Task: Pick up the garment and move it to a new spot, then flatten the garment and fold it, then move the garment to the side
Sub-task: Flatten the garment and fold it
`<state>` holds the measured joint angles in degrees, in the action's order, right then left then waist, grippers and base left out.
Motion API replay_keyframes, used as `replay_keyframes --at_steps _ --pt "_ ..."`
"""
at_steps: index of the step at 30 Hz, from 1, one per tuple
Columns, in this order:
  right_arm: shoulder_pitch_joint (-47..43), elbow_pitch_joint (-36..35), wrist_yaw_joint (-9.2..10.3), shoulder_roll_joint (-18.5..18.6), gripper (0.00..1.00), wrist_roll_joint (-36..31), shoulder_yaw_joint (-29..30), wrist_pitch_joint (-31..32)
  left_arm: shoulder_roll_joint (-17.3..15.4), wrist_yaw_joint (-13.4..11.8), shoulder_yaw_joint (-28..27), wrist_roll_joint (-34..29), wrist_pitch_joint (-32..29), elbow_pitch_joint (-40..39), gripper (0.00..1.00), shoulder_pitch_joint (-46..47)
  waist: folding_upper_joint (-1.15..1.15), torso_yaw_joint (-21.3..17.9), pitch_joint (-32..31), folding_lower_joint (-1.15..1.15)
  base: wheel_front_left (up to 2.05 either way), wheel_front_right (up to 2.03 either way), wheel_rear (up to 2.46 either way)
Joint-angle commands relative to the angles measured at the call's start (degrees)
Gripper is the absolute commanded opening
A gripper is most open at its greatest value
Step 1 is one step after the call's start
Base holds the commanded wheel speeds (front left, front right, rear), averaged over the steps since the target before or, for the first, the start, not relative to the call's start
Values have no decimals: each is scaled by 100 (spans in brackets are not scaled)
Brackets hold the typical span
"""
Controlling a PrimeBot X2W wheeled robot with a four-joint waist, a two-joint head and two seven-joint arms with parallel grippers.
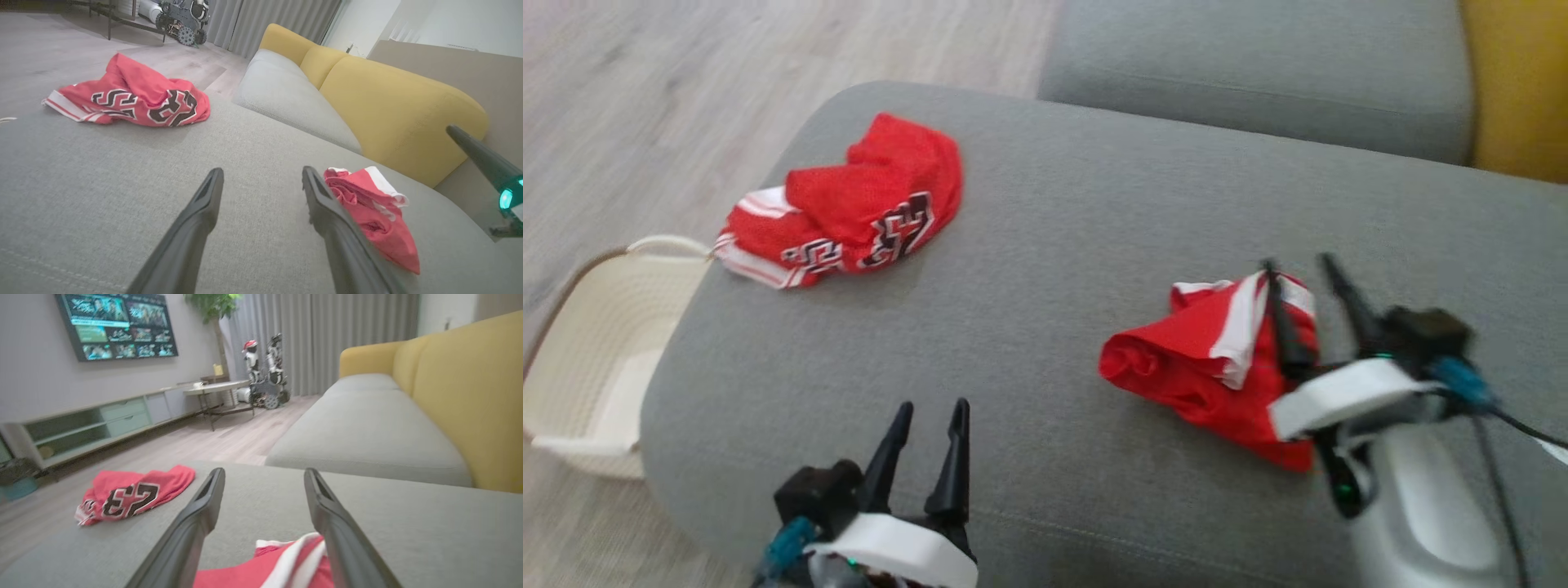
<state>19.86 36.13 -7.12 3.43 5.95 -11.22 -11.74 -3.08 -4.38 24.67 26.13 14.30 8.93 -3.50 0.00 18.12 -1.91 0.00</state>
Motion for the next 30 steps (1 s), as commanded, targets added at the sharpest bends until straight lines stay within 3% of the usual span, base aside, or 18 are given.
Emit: replay_keyframes --at_steps 1,6,12,19,28,29,30 --pt "-61 -503 -36 -28 100 48 97 -57 20 -21 -237 -38 70 -301 100 207 0 -200 -54 0 0 0 0" --pt "-905 -1841 -36 -47 100 48 784 -33 20 -28 -406 -13 70 -618 100 226 0 -630 -38 0 0 0 0" --pt "-1675 -2737 -36 -53 100 156 1005 -179 20 35 -536 -98 70 -791 100 182 0 -952 -14 0 0 0 0" --pt "-2247 -3098 -36 -55 100 202 1122 -300 20 61 -674 -353 70 -878 100 3 0 -1161 -19 0 0 0 0" --pt "-2311 -3038 -36 -55 100 176 1057 -321 20 63 -700 -371 70 -933 100 -102 0 -1148 15 0 0 0 0" --pt "-2304 -2990 -36 -55 96 202 987 -318 20 72 -683 -370 70 -916 100 -92 0 -1116 30 0 0 0 0" --pt "-2296 -2932 -36 -55 0 189 922 -313 20 80 -665 -369 70 -891 100 -82 0 -1075 46 0 0 0 0"
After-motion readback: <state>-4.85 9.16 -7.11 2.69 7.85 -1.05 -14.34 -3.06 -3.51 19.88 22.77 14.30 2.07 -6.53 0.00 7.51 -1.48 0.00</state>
